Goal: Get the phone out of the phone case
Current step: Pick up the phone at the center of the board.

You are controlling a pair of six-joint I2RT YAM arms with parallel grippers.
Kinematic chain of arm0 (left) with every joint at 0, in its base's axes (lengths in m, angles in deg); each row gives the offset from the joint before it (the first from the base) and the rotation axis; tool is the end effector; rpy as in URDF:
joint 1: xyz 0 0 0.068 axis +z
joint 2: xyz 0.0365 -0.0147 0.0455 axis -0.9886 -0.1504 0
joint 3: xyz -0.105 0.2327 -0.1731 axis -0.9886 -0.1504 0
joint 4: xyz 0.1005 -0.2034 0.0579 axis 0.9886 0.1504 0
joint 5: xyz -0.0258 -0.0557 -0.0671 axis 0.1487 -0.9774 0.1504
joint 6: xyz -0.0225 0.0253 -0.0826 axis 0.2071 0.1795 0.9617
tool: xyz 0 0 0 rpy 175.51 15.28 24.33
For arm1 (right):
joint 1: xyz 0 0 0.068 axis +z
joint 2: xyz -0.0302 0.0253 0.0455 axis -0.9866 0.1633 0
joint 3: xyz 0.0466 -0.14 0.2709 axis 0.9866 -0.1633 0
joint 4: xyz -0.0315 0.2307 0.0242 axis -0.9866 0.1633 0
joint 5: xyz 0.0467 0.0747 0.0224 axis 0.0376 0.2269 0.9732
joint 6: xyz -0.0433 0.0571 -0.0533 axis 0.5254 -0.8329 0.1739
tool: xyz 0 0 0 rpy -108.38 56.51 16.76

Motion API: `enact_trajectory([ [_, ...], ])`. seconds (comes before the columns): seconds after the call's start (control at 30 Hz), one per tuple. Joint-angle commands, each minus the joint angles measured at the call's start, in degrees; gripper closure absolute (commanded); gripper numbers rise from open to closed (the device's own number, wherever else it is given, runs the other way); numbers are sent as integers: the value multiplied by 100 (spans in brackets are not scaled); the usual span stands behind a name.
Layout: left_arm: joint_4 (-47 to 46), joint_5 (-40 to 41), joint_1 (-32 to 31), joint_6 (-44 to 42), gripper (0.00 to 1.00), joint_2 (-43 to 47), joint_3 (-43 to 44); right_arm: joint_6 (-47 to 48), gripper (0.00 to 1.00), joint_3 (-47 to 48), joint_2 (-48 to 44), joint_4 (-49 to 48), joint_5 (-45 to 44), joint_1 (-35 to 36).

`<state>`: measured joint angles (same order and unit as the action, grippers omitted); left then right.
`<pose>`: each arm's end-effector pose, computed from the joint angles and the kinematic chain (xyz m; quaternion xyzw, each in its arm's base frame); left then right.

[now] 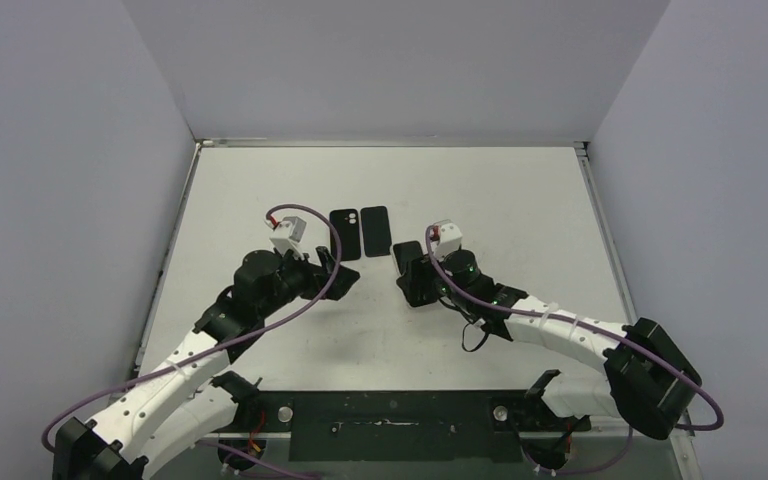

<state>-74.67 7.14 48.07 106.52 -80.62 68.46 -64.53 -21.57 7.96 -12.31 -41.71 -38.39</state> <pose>0.1437 -0.1048 0.2895 0.0279 0.8122 -0.3581 0.4597 0.1979 0.1778 0.2333 -0.1367 0.8574 0.2643 0.4199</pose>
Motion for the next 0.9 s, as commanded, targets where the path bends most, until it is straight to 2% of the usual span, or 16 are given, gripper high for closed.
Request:
enact_trajectory([
  [0.0, -1189, -439, 23, 606, 7, -70, -108, 161, 98, 49, -290, -1345, 32, 606],
  [0.3, -2195, -677, 25, 1028, 12, -649, -436, 373, 99, 255, -170, -1741, -337, 1618],
  [0.57, -2812, -564, 14, 1482, 26, -661, -991, 522, 99, 293, -93, -2036, -689, 2033],
  [0.8, -3577, -1100, 5, 1730, 61, -1037, -1077, 684, 97, 245, -85, -2257, -710, 2081],
  [0.87, -3779, -1215, 6, 1792, 69, -1160, -1042, 725, 94, 243, -101, -2291, -710, 2080],
])
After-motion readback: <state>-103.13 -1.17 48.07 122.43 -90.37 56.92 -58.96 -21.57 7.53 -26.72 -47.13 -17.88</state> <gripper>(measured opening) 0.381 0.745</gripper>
